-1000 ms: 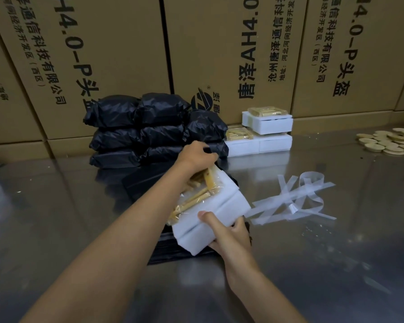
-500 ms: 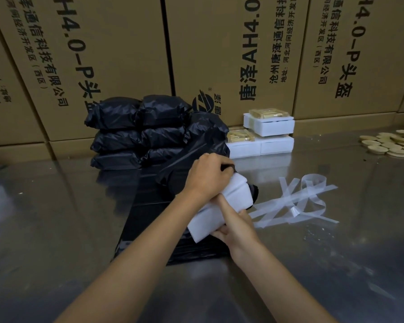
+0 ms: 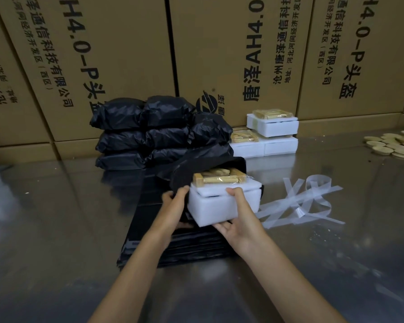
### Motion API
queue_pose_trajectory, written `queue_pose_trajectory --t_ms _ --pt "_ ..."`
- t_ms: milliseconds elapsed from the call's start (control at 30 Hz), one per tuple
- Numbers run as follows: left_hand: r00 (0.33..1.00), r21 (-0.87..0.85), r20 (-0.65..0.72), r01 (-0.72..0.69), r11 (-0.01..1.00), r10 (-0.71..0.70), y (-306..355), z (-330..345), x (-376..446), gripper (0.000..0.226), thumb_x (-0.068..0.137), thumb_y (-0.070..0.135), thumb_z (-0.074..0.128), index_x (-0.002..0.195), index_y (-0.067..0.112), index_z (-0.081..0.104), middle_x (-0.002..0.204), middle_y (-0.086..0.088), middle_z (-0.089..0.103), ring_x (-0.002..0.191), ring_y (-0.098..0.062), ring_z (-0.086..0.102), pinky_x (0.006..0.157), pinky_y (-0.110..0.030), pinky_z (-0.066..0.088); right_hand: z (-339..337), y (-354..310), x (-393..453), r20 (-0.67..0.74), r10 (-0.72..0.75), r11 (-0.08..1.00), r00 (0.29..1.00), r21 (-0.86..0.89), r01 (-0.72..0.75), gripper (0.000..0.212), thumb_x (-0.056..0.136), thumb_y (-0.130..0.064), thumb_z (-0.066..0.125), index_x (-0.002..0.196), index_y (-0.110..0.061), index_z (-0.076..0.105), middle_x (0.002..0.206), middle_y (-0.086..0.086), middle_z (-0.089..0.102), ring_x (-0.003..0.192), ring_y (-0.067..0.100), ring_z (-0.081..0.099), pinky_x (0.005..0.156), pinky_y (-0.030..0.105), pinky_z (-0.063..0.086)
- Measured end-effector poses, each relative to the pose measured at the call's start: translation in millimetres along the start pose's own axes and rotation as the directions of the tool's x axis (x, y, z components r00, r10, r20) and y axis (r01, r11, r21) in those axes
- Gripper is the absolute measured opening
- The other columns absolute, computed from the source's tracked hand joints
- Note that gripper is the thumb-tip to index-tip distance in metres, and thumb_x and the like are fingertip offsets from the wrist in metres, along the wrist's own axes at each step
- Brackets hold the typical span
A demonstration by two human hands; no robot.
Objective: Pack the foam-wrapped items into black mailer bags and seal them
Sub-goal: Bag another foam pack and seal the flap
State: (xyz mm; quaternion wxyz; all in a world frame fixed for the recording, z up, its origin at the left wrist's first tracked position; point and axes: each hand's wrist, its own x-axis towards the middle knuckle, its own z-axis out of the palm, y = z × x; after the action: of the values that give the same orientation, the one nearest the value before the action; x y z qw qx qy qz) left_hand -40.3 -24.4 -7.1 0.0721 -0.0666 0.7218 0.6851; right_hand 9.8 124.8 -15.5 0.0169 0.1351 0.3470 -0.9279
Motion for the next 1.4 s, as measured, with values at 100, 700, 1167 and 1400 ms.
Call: queue_pose_trajectory --t_ms 100,700,1167,1400 --pt "0.997 -0.178 0.044 -0.057 0.982 0.066 -7.5 12.3 -4.3 0.044 0.103 0.048 0.035 0.138 0.023 0.046 0.121 -0.008 0.064 0.101 -0.025 0.068 0.060 -0.034 0.058 7.2 5.6 -0.4 0.014 0.013 1.000 1.000 0.028 -0.014 0.046 0.083 -0.026 0.075 0.125 -0.017 0.057 0.115 0.016 0.072 0.102 0.029 0.072 0.077 0.040 0.062" --pt "0.916 0.452 -0.184 -0.242 0.858 0.355 1.1 -35.3 -21.1 0.034 0.102 0.018 0.045 0.133 0.019 0.056 0.089 -0.008 0.067 0.079 -0.035 0.065 0.071 -0.044 0.054 13.8 0.2 40.7 0.099 -0.002 0.929 0.995 -0.369 0.038 0.045 0.096 -0.022 0.066 0.137 -0.016 0.050 0.141 0.005 0.056 0.132 0.022 0.051 0.113 0.041 0.040" --pt "0.882 0.738 -0.264 -0.075 0.671 0.390 15.8 -10.1 -0.8 0.021 0.101 0.020 0.044 0.117 0.008 0.051 0.109 -0.018 0.061 0.092 -0.036 0.056 0.069 -0.037 0.040 33.4 15.9 51.9 0.170 -0.510 -0.302 0.843 -0.953 0.010 0.055 0.101 -0.058 0.036 0.073 -0.013 0.048 0.085 0.007 0.064 0.082 0.027 0.060 0.063 0.032 0.037" --pt "0.868 0.779 -0.236 -0.100 0.619 0.436 -6.2 -26.8 -6.6 0.027 0.093 0.006 0.042 0.117 0.014 0.052 0.081 -0.002 0.054 0.073 -0.024 0.051 0.063 -0.033 0.040 37.9 9.7 63.7 0.180 -0.527 -0.361 0.831 -0.932 -0.027 0.017 0.094 -0.017 0.058 0.079 -0.012 0.050 0.102 0.012 0.069 0.097 0.031 0.065 0.065 0.032 0.042"
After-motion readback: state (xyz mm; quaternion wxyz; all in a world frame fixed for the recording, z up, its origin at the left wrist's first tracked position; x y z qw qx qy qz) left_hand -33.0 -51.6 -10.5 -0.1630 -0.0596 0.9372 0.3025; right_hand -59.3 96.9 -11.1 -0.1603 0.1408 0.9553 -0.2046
